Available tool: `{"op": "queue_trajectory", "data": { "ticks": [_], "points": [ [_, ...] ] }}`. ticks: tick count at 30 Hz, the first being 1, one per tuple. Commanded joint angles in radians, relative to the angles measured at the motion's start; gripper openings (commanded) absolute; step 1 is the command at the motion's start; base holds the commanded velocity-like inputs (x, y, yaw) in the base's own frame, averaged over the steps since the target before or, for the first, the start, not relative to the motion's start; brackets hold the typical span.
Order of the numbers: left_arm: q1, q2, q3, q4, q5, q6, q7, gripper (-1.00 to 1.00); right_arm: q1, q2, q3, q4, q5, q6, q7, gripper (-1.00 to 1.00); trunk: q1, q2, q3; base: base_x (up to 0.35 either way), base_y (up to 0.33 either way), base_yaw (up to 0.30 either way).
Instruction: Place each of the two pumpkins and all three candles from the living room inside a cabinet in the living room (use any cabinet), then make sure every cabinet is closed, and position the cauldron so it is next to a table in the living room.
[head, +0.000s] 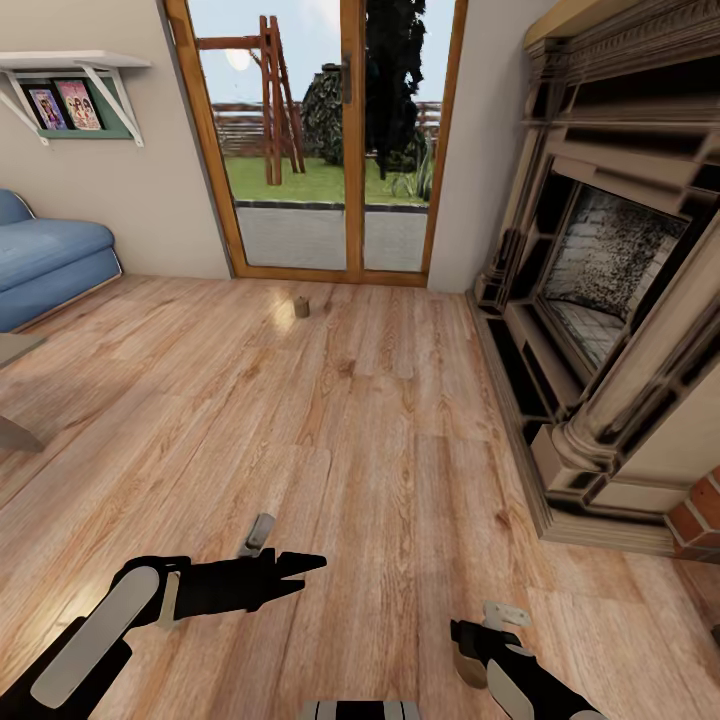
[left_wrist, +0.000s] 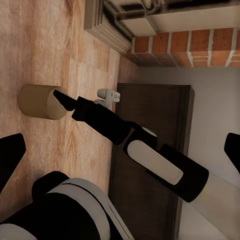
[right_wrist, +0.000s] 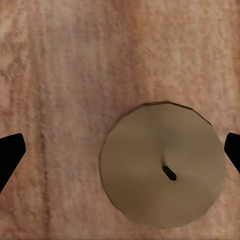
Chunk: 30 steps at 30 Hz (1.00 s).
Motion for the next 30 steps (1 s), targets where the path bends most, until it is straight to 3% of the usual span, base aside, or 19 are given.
{"op": "queue_trajectory", "data": {
  "ticks": [1, 8, 30],
  "points": [
    [-0.001, 0.001, -0.001, 0.000, -0.001, 0.001, -0.002, 1.00, 0.000, -0.001, 0.008, -0.002, -0.007, 0.002, -0.007, 1.00, 0.000, 0.000, -0.001, 0.000, 0.000, 0.000],
    [0.000, 0.000, -0.001, 0.000, -0.001, 0.001, -0.003, 1.00, 0.000, -0.002, 0.007, 0.003, -0.008, -0.017, -0.010, 1.00, 0.003, -0.002, -0.024, 0.000, 0.000, 0.000],
    [0.000, 0.000, -0.001, 0.000, -0.001, 0.001, -0.003, 1.00, 0.000, -0.008, 0.002, 0.013, -0.013, -0.030, -0.021, 1.00, 0.003, -0.002, -0.028, 0.000, 0.000, 0.000]
  ]
}}
